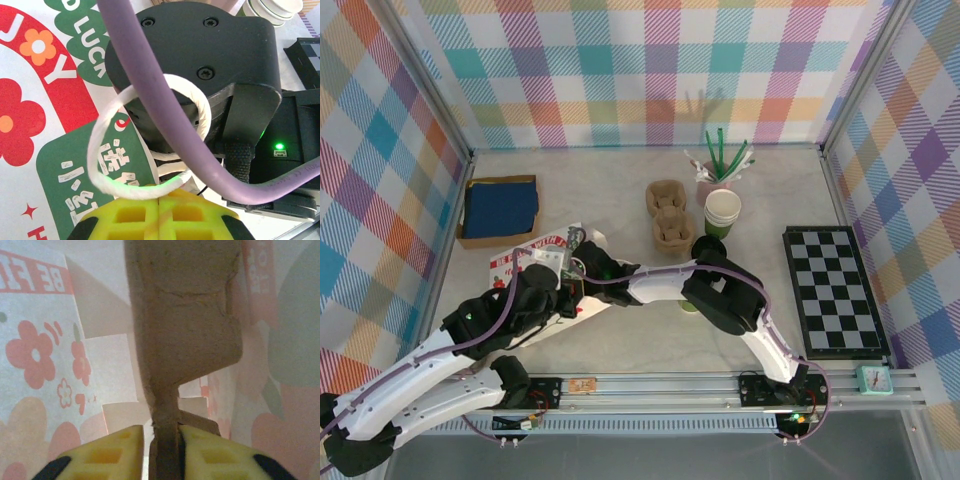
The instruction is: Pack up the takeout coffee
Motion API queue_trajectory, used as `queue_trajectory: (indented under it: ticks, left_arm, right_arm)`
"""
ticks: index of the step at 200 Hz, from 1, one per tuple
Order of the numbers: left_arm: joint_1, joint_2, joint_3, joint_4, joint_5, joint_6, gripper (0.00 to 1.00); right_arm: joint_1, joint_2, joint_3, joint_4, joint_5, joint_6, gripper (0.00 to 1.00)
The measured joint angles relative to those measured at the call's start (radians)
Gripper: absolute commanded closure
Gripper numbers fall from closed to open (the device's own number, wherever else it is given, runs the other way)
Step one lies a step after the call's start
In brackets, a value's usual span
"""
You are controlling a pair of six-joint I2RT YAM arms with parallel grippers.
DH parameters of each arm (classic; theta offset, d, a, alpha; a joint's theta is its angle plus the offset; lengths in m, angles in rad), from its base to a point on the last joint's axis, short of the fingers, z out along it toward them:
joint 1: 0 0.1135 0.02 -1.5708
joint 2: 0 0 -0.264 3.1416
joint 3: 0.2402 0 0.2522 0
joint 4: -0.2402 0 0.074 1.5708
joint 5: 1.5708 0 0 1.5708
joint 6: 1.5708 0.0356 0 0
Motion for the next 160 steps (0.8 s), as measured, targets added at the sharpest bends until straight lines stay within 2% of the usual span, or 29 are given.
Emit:
queue_trajectory:
  ticks: [28, 56, 160]
  left_arm:
    - [0.0, -0.022, 0.0, -0.014, -0.004, 0.0, 1.0]
    - [-0.001, -0.037, -0.001, -0.03, -0.012, 0.0, 1.0]
    - [-0.021, -0.066, -0.011, 0.071, 0.017, -0.012, 1.0]
  right_arm:
    - [0.003, -0.013, -0.004, -0.031, 0.002, -0.029, 0.94]
    - [0.003, -0.078, -0.035, -0.094, 0.029, -0.072, 1.0]
    - [-0.038, -0.478, -0.325, -0.162, 0.22, -0.181, 1.0]
